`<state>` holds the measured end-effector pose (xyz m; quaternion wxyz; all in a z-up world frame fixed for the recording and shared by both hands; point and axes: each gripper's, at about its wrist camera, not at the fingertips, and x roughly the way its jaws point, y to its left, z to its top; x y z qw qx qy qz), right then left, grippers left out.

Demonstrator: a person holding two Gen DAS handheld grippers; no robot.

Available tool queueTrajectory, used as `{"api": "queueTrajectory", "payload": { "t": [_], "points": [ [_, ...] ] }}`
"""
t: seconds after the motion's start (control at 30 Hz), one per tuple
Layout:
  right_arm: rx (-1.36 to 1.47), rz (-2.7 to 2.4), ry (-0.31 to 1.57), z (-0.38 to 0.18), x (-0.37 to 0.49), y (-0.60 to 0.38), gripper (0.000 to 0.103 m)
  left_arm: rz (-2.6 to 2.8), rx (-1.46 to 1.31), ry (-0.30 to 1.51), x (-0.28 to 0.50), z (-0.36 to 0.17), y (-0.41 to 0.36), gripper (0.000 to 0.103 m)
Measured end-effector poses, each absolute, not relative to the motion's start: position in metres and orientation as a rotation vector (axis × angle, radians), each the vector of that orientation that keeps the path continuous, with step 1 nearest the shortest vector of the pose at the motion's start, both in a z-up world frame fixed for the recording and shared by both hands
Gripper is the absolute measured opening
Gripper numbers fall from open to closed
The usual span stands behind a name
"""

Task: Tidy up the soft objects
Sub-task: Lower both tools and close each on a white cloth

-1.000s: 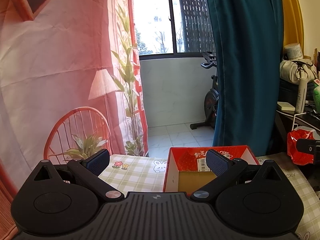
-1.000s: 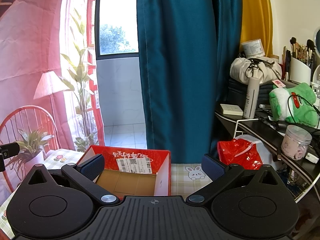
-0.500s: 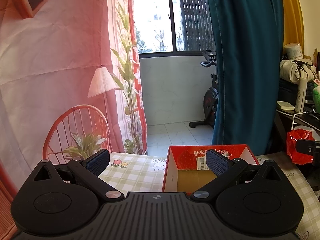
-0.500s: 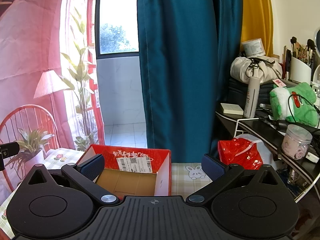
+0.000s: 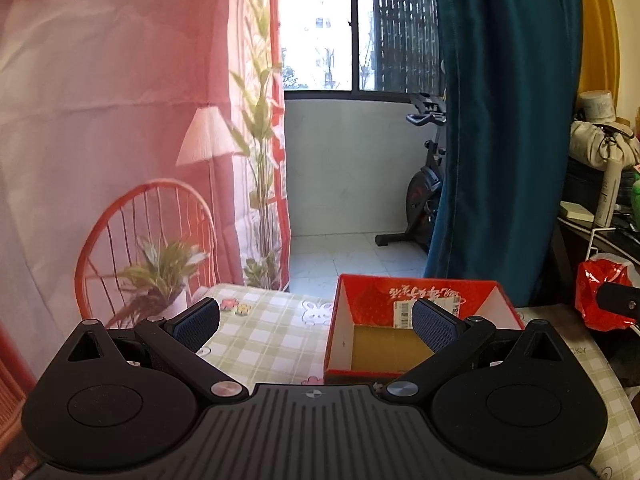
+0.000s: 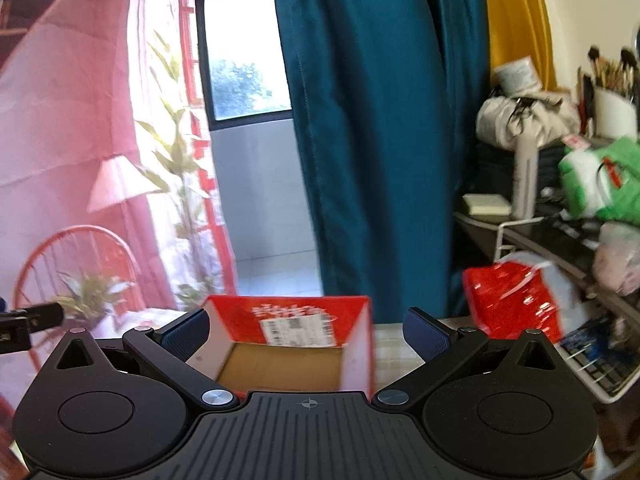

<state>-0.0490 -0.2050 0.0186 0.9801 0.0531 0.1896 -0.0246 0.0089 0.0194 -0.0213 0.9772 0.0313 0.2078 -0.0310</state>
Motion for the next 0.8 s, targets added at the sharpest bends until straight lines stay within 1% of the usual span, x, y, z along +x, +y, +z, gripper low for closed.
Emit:
{"api": "queueTrajectory", "payload": {
  "t": [0.17,0.3,0.33,0.47,0.67,0.8],
  "points": [
    [0.106,-0.065,0.369,-0.003,-0.046,-0.204,0.103,-0.135,0.012,0.453,0.017,-0.047,0.034,0.103],
    [0.124,-0.029,0.453,-0.041,-0.038,-0.201,0.103,-0.180,-0.049,0.468,0.022,-0.072,0.048,0.103],
    [0.124,-0.029,0.453,-0.041,-0.038,-0.201,0.103,-0.180,-0.047,0.482,0.025,-0.079,0.049,0.103],
    [0.123,-0.011,0.481,-0.073,-0.041,-0.194,0.103,-0.182,-0.017,0.522,0.030,-0.101,0.050,0.103],
    [0.119,-0.009,0.561,-0.106,-0.035,-0.189,0.102,-0.250,-0.001,0.590,0.036,-0.139,0.050,0.102],
    [0.070,0.021,0.642,-0.133,-0.027,-0.180,0.098,-0.330,-0.090,0.656,0.041,-0.165,0.058,0.101]
  ]
}}
